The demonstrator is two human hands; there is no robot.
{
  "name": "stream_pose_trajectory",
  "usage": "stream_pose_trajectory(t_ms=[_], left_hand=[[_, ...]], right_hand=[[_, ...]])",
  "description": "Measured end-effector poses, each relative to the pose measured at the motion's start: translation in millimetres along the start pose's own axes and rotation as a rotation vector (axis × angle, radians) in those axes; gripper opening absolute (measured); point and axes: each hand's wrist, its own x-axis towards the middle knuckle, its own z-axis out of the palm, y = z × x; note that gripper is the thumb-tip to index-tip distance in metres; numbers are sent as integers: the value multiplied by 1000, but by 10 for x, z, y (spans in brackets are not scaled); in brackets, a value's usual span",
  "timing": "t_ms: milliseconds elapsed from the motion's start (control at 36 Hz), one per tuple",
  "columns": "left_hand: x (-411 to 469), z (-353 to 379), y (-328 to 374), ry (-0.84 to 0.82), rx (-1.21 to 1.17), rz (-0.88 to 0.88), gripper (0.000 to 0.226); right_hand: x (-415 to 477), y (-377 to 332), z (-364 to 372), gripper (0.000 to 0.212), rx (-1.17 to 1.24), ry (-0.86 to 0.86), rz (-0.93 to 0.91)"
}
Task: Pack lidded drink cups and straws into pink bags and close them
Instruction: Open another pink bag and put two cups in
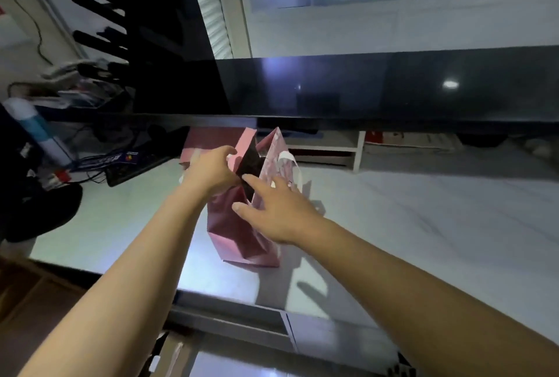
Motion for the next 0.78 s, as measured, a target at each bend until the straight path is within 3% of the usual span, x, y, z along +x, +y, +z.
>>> stream_pose_trajectory(t_ms=[111, 306, 583, 694, 778], left_hand=[[54, 100, -22, 121, -20, 39, 43], [-397, 110, 386, 256, -258, 235, 24], [-1939, 639, 1721, -184, -771, 658, 27], [-2856, 1033, 2357, -419, -883, 799, 26], [-3659, 1321, 2753, -609, -896, 871, 25]], right_hand=[[85, 81, 115, 48, -76, 152, 68], [-601, 651, 190, 29, 72, 464, 203], [-3306, 1245, 216, 54, 284, 873, 558], [-4635, 1185, 415, 19, 365, 1149, 698], [-5538, 1047, 642, 15, 422, 1334, 800]])
